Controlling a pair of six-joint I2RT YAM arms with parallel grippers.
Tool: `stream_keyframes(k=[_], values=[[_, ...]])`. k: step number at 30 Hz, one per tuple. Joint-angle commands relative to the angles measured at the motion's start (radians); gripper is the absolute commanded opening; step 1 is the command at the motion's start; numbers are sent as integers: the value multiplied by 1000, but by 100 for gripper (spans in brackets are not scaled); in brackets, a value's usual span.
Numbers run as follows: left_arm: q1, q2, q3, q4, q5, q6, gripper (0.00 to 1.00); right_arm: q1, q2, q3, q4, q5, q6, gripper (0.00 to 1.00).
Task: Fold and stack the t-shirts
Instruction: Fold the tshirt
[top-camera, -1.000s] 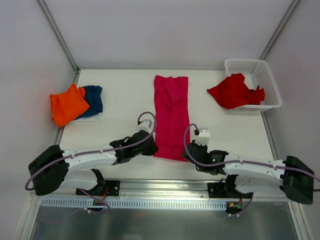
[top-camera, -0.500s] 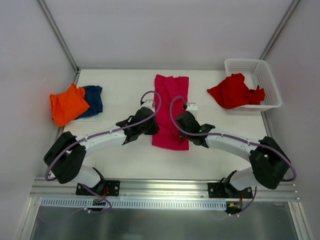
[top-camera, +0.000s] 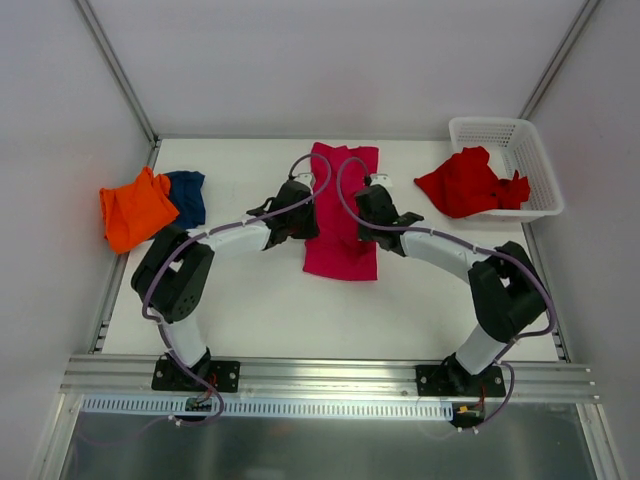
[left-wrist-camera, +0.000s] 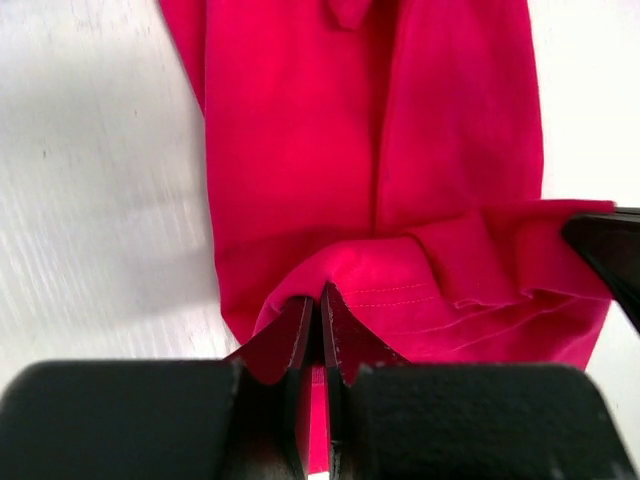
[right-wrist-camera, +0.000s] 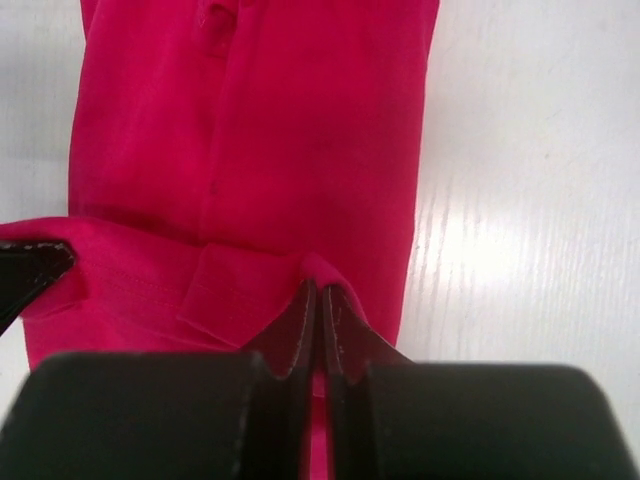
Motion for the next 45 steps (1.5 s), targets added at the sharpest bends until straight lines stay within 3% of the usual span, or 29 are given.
stream_keyframes(k=[1, 32, 34, 35, 36, 37, 38, 39, 41, 42, 45], values=[[39, 56, 87, 2, 60, 56, 0, -39, 6, 74, 0, -34, -55, 0], [179, 272, 382, -30, 160, 62, 0, -197, 202, 276, -47, -93, -110, 0], [196, 306, 422, -45, 181, 58, 0, -211, 232, 330, -56, -102, -113, 6], [200, 315, 436, -50, 188, 52, 5, -216, 269, 350, -72, -103, -115, 17], [209, 332, 454, -50, 189, 47, 14, -226, 288, 392, -76, -110, -113, 55], [214, 340, 466, -50, 189, 39, 55, -232, 305, 416, -78, -119, -116, 64], [219, 346, 477, -50, 188, 35, 75, -239, 341, 439, -78, -126, -118, 70], [228, 355, 498, -50, 186, 30, 89, -251, 357, 492, -78, -139, -125, 72], [235, 361, 543, -50, 192, 32, 91, -271, 409, 555, -96, -153, -130, 73], [243, 365, 558, -50, 206, 30, 99, -275, 426, 621, -119, -163, -141, 73], [257, 366, 618, -50, 226, 27, 99, -285, 446, 684, -129, -153, -159, 73]])
